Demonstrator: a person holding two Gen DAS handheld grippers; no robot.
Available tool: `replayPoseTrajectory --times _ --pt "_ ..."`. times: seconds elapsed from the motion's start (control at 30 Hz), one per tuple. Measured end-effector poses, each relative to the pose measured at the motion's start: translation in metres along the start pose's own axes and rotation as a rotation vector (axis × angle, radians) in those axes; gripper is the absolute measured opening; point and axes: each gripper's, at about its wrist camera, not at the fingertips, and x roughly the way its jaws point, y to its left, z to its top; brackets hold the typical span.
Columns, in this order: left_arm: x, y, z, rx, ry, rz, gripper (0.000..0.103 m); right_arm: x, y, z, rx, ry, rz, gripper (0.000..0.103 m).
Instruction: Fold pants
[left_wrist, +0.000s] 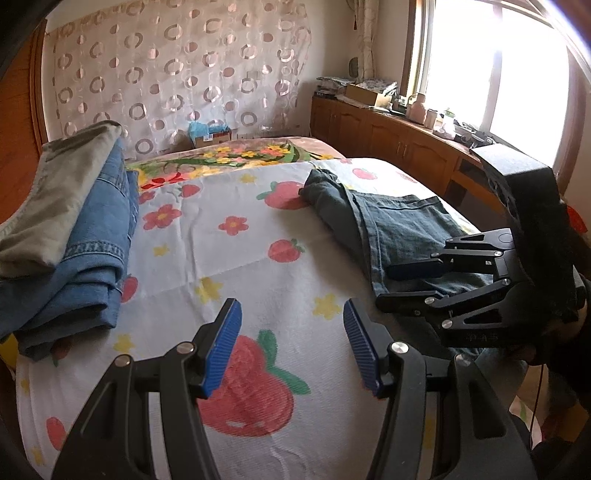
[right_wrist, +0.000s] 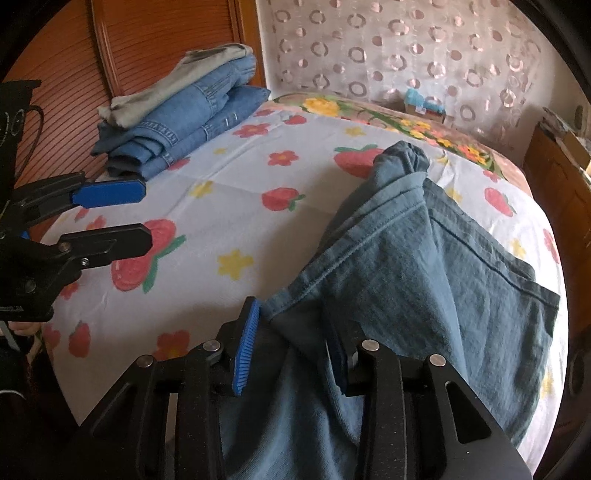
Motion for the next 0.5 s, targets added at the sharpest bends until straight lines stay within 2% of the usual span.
replayPoseTrajectory --times 0.2,0.27,0.3,0.33,0.5 --pt "0.0 0.0 0.0 0.001 0.001 0.0 0.057 0.002 0.011 -0.002 -0.056 -0.003 -0.062 0.034" --pt "0.001 -0.003 0.0 0.005 0.004 0.002 0.057 0.002 0.01 -0.001 -0.058 -0.005 -0.091 0.02" --pt "0.001 -0.004 0.0 0.007 0.006 0.003 0.057 0.001 0.007 -0.001 -0.046 -0.006 -0.085 0.018" --pt "0.001 -0.005 0.0 0.008 0.008 0.003 0.057 0.0 0.004 0.0 -0.03 -0.006 -0.08 0.012" --pt "0.004 -0.012 0.0 0.021 0.02 0.0 0.057 -0.024 -0.012 0.007 0.029 -0.07 -0.049 0.009"
